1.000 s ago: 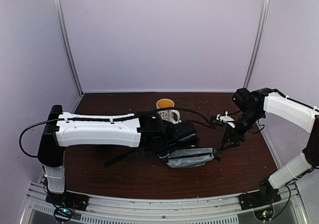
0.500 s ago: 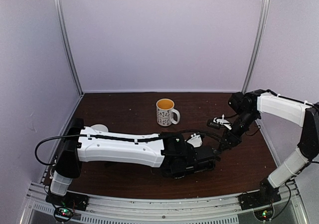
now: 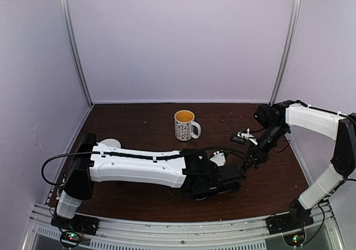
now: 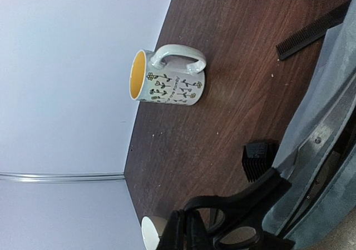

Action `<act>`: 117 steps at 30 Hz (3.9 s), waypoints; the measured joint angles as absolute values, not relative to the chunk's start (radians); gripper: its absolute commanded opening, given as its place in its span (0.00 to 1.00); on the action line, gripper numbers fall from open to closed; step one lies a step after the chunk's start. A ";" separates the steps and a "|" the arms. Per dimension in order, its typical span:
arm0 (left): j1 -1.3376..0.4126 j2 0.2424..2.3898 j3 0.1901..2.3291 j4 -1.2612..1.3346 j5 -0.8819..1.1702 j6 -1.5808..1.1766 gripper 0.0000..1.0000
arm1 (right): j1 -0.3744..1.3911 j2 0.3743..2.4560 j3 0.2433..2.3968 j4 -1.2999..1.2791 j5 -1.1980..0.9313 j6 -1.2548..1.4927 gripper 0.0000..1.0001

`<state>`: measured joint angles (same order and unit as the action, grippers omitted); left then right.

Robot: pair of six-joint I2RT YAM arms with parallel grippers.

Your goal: Sort the hair-cutting tools

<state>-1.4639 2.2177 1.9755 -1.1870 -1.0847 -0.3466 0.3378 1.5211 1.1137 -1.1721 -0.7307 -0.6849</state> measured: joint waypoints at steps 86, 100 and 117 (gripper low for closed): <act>-0.955 2.000 1.683 -0.811 0.446 -0.227 0.26 | 0.337 1.629 1.188 -1.313 -0.883 -0.784 0.02; -0.955 2.004 1.694 -0.842 0.427 -0.245 0.32 | 0.337 1.635 1.189 -1.314 -0.883 -0.784 0.02; -0.955 2.062 1.738 -0.876 0.443 -0.255 0.19 | 0.337 1.636 1.189 -1.314 -0.883 -0.784 0.02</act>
